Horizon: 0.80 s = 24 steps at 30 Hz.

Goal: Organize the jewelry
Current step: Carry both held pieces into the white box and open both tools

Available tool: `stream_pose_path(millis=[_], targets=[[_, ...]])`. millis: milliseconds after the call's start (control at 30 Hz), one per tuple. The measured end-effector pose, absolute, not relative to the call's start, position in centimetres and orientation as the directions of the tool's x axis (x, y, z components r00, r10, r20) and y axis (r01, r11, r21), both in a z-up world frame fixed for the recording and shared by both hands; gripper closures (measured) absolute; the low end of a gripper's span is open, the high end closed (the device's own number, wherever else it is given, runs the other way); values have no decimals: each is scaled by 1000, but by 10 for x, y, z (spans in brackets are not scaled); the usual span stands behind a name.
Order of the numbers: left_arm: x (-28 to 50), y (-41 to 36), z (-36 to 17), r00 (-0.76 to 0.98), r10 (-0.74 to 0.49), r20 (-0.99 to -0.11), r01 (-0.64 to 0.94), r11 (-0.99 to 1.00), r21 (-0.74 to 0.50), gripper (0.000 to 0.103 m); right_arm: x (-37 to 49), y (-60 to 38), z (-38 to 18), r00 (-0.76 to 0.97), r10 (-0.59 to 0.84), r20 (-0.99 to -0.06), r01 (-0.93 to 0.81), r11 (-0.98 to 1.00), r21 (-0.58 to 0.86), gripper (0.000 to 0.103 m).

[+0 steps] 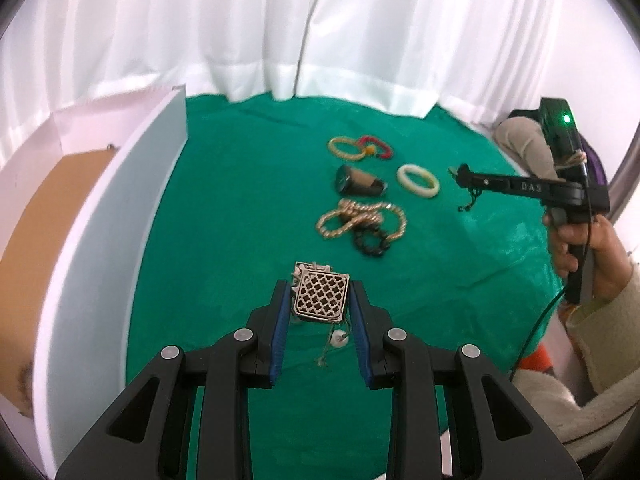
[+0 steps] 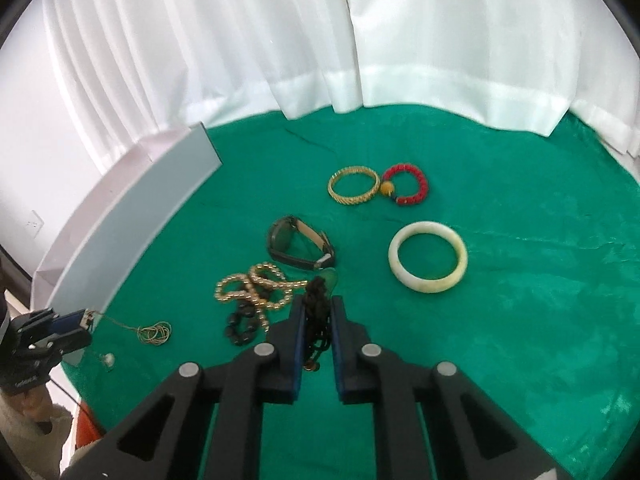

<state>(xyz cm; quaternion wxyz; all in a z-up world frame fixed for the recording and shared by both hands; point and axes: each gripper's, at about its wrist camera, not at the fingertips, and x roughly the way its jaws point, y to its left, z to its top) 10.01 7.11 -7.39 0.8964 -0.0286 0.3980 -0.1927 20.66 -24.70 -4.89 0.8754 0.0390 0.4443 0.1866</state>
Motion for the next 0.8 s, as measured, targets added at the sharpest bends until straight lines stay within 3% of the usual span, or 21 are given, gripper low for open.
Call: stream_pose_path(millis=[367,800], targets=[[81,89,-24,648,-416,-638,300,909,-289,74,159,-242,-25,549,432,-715,-318,900,300,91],[80,96,-6,666,-295,-685,186,955,-230,74,135,-211,-10,532,461,-710,-383,879,284,91]])
